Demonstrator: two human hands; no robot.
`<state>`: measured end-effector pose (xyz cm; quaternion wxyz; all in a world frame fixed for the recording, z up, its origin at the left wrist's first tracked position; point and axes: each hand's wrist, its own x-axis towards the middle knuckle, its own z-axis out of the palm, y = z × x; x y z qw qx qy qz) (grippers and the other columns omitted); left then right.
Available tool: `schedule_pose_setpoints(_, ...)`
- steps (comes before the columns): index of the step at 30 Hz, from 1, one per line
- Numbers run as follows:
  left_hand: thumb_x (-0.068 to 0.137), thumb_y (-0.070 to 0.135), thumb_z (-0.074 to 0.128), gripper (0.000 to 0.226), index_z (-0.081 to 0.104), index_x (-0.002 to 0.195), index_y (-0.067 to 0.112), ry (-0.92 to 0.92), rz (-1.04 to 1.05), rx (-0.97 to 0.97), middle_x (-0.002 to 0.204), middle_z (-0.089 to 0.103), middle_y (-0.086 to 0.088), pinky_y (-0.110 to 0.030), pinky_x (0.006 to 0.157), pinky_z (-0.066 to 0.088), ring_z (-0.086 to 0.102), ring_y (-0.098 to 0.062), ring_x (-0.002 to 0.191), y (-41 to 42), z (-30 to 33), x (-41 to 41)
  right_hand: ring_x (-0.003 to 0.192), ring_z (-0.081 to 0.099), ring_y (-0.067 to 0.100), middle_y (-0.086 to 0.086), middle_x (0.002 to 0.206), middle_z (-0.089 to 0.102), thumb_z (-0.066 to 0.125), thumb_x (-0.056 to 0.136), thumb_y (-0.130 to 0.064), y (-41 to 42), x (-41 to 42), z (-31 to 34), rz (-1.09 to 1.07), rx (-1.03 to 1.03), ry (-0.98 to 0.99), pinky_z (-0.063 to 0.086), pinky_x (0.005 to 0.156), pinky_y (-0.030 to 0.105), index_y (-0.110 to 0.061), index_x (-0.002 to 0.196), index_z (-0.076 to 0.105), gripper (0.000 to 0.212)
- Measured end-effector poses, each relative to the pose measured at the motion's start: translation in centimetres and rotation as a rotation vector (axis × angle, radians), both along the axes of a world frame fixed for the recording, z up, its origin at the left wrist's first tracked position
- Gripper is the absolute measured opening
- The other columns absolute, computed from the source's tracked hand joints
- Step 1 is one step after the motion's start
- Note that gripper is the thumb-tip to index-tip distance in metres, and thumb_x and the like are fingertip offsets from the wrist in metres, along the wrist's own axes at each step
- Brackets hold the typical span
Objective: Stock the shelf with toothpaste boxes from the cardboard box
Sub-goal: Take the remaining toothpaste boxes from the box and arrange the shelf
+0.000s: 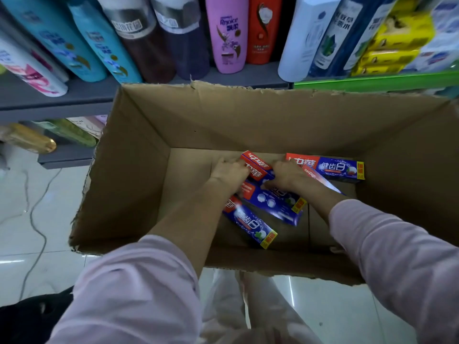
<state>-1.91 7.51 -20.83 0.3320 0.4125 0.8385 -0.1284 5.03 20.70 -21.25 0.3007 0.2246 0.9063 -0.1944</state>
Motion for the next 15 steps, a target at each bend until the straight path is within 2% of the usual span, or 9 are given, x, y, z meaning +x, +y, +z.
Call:
schedule_pose_setpoints(1,0.079,0.038,0.070,0.058,0.048,0.130,0.020,0.114,-0.064,-0.066,0.133,0.051,-0.003,-0.045,0.108,0.028,0.040,-0.025,0.132,0.3,0.4,-0.1,0.119,0.051,0.031,0.015,0.130,0.055,0.069,0.080,-0.044,0.0,0.1,0.2,-0.032,-0.047,0.005,0.041,0.097,0.037,-0.009,0.130,0.045,0.065)
schedule_pose_setpoints(3,0.078,0.039,0.072,0.058,0.050,0.128,0.021,0.208,-0.010,-0.088,0.137,0.049,-0.003,-0.048,0.113,0.017,0.036,-0.022,0.134,0.8,0.4,0.1,0.119,0.052,0.030,0.013,0.133,0.053,0.070,0.082,-0.037,0.3,0.3,1.1,-0.138,-0.158,0.046,0.042,0.095,0.035,-0.010,0.135,0.040,0.067)
schedule_pose_setpoints(7,0.074,0.035,0.077,0.082,0.034,0.141,0.017,0.012,-0.014,-0.007,0.145,0.036,-0.006,-0.046,0.112,0.022,0.032,-0.025,0.136,1.7,-1.4,1.5,0.117,0.054,0.029,0.012,0.131,0.055,0.071,0.082,-0.025,1.4,1.1,2.8,-0.289,-0.321,0.060,0.043,0.095,0.036,-0.009,0.134,0.042,0.061)
schedule_pose_setpoints(9,0.082,0.025,0.070,0.073,0.031,0.143,0.019,0.039,-0.063,0.053,0.146,0.032,-0.007,-0.046,0.112,0.021,0.029,-0.025,0.137,1.6,-2.4,1.5,0.109,0.059,0.027,0.011,0.124,0.059,0.072,0.080,-0.025,2.1,1.9,3.1,-0.432,-0.466,0.032,0.047,0.093,0.037,-0.012,0.127,0.046,0.055)
schedule_pose_setpoints(11,0.087,0.020,0.062,0.062,0.033,0.142,0.017,0.053,-0.061,0.102,0.145,0.033,-0.008,-0.046,0.112,0.023,0.030,-0.025,0.137,1.4,-2.4,0.9,0.096,0.063,0.025,0.009,0.112,0.064,0.072,0.080,-0.027,2.4,2.5,3.6,-0.577,-0.565,0.060,0.052,0.082,0.035,-0.013,0.120,0.050,0.048)
schedule_pose_setpoints(13,0.086,0.018,0.063,0.059,0.037,0.140,0.014,0.022,0.016,0.149,0.142,0.038,-0.012,-0.042,0.110,0.029,0.037,-0.029,0.133,1.2,-1.8,-0.1,0.084,0.064,0.020,0.006,0.104,0.065,0.070,0.082,-0.031,2.5,3.2,4.4,-0.670,-0.634,0.115,0.052,0.070,0.029,-0.014,0.117,0.053,0.043)
schedule_pose_setpoints(15,0.081,0.013,0.069,0.061,0.042,0.135,0.008,-0.060,0.190,0.243,0.137,0.044,-0.017,-0.034,0.104,0.035,0.045,-0.032,0.126,0.3,-0.6,-1.2,0.081,0.064,0.017,0.004,0.101,0.065,0.067,0.083,-0.037,2.3,4.0,5.4,-0.722,-0.689,0.174,0.052,0.070,0.028,-0.015,0.115,0.053,0.041)
